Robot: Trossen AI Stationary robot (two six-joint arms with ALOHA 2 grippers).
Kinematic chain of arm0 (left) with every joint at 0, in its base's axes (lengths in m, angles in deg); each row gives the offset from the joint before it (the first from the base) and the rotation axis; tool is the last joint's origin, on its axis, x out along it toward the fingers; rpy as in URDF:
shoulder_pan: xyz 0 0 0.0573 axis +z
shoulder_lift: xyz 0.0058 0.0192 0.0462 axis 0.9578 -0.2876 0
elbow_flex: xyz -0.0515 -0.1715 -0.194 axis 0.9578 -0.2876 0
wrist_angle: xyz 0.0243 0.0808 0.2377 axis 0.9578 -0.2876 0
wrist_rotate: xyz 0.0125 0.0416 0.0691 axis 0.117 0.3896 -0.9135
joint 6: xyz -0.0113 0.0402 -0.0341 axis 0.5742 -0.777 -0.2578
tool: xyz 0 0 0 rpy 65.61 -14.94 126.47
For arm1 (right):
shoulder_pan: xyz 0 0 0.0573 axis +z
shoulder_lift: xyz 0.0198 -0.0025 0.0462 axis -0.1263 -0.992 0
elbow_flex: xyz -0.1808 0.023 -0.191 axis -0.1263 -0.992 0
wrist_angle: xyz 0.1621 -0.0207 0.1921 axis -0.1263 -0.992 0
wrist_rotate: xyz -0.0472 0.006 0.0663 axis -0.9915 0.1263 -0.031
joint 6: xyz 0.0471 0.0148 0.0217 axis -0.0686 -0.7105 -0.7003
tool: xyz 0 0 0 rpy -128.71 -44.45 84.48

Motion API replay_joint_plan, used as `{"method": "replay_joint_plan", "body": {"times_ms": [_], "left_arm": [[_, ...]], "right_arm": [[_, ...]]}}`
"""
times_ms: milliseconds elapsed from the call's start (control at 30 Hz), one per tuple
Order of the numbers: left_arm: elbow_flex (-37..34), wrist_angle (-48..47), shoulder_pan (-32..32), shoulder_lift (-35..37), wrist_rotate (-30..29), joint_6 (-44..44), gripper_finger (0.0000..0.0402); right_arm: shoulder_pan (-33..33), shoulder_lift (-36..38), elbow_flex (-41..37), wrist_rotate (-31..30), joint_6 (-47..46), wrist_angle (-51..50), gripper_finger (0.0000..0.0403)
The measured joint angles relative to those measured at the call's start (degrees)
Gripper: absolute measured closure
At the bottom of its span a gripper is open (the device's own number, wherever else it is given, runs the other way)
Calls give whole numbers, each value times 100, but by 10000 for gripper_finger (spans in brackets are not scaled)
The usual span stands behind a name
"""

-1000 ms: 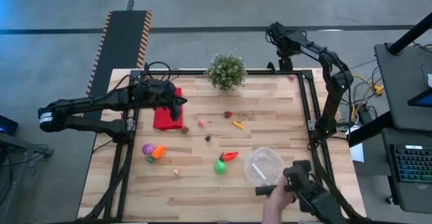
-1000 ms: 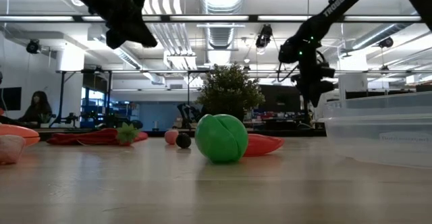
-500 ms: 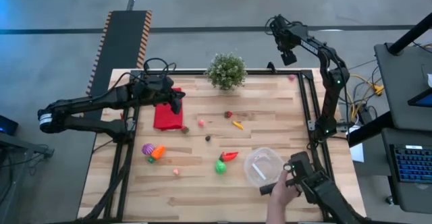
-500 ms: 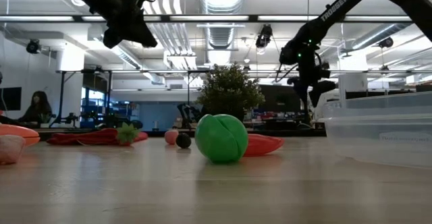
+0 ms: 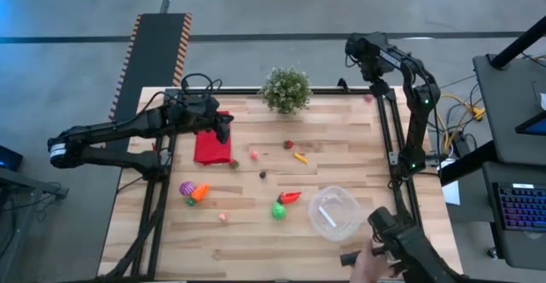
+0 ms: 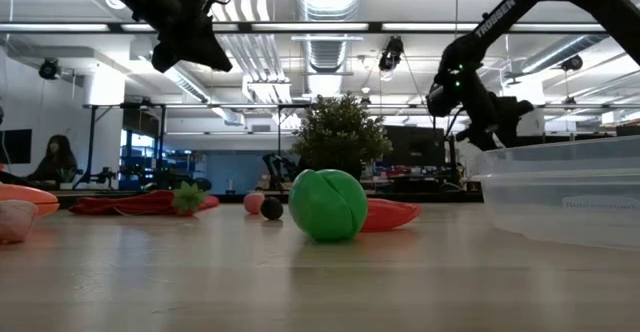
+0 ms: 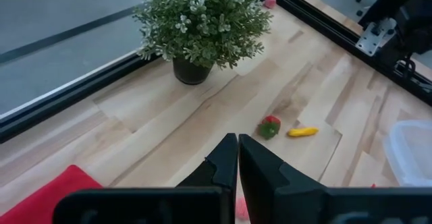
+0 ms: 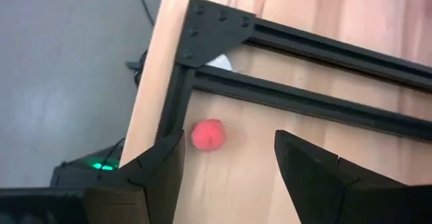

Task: Pick and placing Produce into tupperware
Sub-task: Put the top pink peach into the transparent bin

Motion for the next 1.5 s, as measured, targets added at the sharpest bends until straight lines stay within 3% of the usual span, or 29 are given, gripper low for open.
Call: {"method": "replay_joint_plan", "body": {"times_ms": [167, 333, 600, 800, 1500], "left_arm": [[-7, -2, -2, 0, 1, 0, 402], [-8, -4, -2, 0, 1, -2, 402], [-11, -3, 7, 0, 1, -4, 402], [-12, -6, 9, 0, 3, 0, 402], [-24, -2, 13, 0, -16, 0, 402]], "right_arm": [[-10, -38, -243, 43, 512, 85, 181], [-128, -37, -541, 307, 335, 135, 181], [-408, -48, -881, 922, 1694, 1442, 181], [-426, -47, -1020, 773, 1520, 1497, 181], [-476, -55, -1507, 1100, 1030, 1630, 181]]}}
